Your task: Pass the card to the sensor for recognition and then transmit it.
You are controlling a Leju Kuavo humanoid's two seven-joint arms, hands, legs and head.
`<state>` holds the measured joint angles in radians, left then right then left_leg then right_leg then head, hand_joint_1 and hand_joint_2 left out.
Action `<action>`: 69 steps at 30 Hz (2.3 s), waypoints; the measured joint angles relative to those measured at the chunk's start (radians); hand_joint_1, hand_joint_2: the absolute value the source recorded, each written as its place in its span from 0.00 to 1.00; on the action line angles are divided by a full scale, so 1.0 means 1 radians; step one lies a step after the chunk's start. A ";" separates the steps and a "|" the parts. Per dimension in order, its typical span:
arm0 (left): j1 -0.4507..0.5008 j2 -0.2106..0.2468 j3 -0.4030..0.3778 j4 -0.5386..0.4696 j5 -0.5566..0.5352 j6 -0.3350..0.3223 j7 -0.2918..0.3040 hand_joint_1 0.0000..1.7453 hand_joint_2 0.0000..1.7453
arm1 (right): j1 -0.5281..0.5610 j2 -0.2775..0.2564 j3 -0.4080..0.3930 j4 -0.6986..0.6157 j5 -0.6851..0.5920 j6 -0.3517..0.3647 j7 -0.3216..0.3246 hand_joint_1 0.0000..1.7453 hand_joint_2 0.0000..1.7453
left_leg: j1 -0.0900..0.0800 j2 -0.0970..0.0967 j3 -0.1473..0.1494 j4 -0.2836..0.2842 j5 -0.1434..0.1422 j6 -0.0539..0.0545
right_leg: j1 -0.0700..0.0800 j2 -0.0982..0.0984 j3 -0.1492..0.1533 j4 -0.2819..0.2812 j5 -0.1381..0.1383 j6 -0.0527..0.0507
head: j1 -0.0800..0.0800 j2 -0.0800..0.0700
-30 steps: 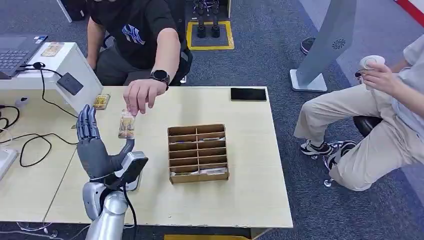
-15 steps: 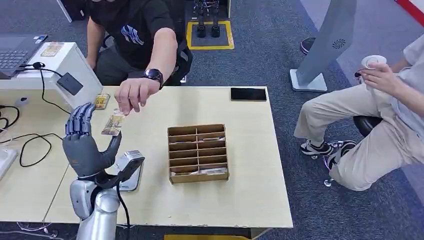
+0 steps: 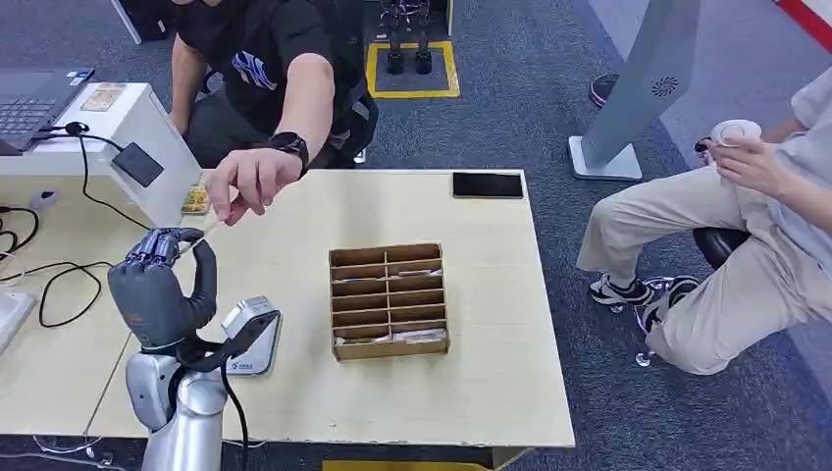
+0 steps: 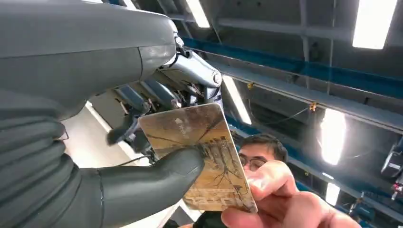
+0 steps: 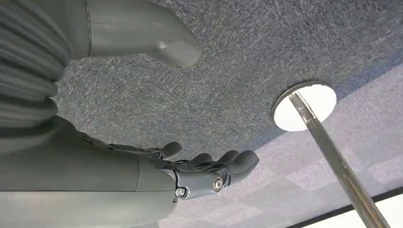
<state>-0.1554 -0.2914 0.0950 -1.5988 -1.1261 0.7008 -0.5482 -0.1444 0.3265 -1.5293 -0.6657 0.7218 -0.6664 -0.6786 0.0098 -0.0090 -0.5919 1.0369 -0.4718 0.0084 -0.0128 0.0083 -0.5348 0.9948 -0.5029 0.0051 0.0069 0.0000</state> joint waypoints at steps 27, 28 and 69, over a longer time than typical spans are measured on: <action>0.004 0.000 0.012 -0.005 0.128 0.000 -0.023 1.00 1.00 | 0.000 0.000 -0.005 0.000 0.005 0.000 0.000 0.00 1.00 | 0.000 0.000 0.000 0.000 0.000 0.000 | 0.000 0.000 0.000 0.000 0.000 0.000 | 0.000 0.000; 0.006 0.000 0.019 -0.005 0.151 0.000 -0.024 1.00 1.00 | 0.000 0.000 -0.007 0.000 0.001 0.000 0.000 0.00 1.00 | 0.000 0.000 0.000 0.000 0.000 0.000 | 0.000 0.000 0.000 0.000 0.000 0.000 | 0.000 0.000; 0.152 0.015 0.051 0.186 -0.393 0.000 0.486 1.00 1.00 | 0.001 0.003 -0.028 -0.004 -0.021 0.000 0.011 0.00 1.00 | 0.000 0.000 -0.001 0.000 0.000 0.000 | 0.000 0.000 0.000 0.000 0.000 0.000 | 0.000 0.000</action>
<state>-0.0033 -0.2762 0.1457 -1.4129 -1.5194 0.7008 -0.0621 -0.1430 0.3296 -1.5576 -0.6695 0.7012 -0.6664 -0.6672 0.0096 -0.0091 -0.5925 1.0368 -0.4722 0.0087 -0.0129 0.0080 -0.5349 0.9946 -0.5033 0.0051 0.0069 0.0000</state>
